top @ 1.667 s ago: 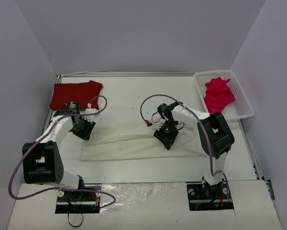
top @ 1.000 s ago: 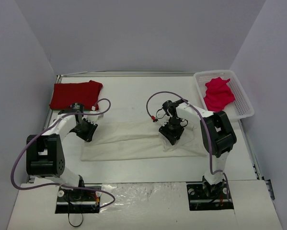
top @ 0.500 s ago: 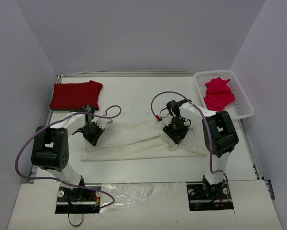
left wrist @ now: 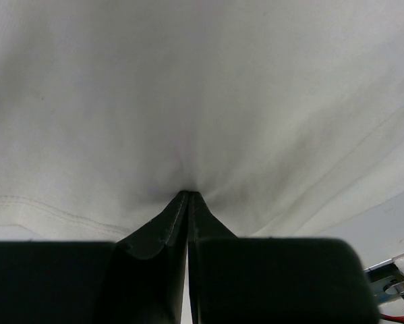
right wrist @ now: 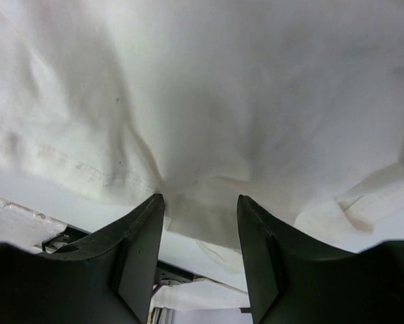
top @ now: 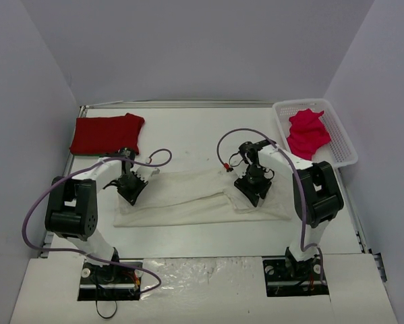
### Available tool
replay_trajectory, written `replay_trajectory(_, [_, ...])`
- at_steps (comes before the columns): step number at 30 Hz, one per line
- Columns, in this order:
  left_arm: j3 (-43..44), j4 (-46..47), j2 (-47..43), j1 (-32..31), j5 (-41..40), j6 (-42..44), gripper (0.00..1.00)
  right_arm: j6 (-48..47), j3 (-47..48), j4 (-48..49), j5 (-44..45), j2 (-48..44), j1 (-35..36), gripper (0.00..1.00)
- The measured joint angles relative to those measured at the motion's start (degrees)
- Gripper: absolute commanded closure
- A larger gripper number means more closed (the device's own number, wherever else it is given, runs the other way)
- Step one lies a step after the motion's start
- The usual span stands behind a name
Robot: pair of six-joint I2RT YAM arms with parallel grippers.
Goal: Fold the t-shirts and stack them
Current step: Rotate the tshirt 90 degrees
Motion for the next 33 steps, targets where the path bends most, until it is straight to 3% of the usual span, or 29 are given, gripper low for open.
replay_trajectory(21, [0.1,-0.2,0.1,-0.3,-0.4,0.1,0.98,-0.7,-1.1,-4.3,1.9,-1.5,-2.3,0.53])
replay_trajectory(28, [0.8,-0.9,0.7,-0.7,-0.7,0.6,0.98,-1.8,8.4,-1.0,1.5,8.5,-6.6,0.51])
replay_trajectory(33, [1.8,-2.1,1.5,-0.8,-0.8,0.6,0.98,-1.8,21.0,-3.6,1.1,18.9,-9.6,0.50])
